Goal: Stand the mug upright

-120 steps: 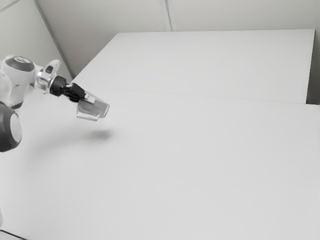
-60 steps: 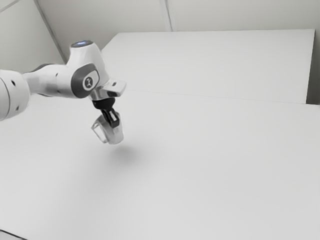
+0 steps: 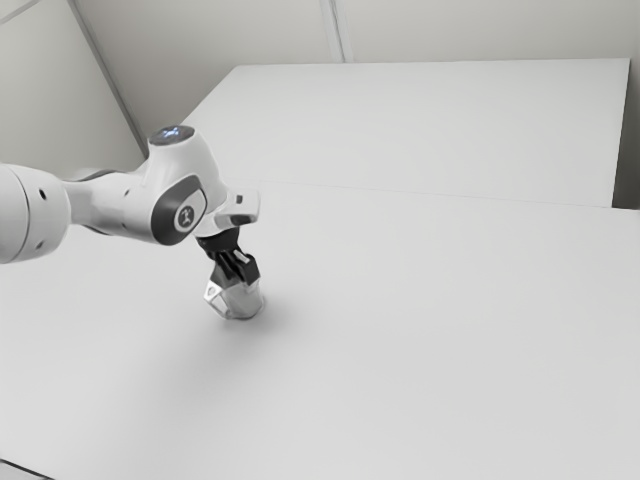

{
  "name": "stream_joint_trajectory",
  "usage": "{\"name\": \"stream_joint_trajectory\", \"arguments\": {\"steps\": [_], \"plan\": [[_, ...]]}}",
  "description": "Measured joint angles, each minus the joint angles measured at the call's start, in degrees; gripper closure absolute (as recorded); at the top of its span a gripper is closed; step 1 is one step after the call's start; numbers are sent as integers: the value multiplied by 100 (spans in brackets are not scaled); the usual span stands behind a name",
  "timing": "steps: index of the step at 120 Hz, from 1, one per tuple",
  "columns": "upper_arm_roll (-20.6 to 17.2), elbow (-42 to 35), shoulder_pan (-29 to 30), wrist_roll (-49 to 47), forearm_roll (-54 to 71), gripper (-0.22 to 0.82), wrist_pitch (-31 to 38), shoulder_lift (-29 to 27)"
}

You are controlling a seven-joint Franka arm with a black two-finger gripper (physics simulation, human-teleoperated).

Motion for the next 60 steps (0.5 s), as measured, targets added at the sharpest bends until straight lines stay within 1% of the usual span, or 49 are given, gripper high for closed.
{"name": "stream_joint_trajectory", "arguments": {"steps": [8, 17, 32, 39, 48, 52, 60], "plan": [[0, -11, -2, -138, -14, 22, 67, -13], [-12, -2, 3, -276, -29, 16, 105, -59], [-20, 96, -8, -472, -40, 9, 112, -237], [-25, 310, -14, -551, -43, 7, -11, -353], [-26, 705, -31, -639, -45, 5, -481, -590], [-26, 1075, -31, -676, -45, 4, -852, -637], [-82, 2059, 41, -741, -84, 3, -1745, -547]]}}
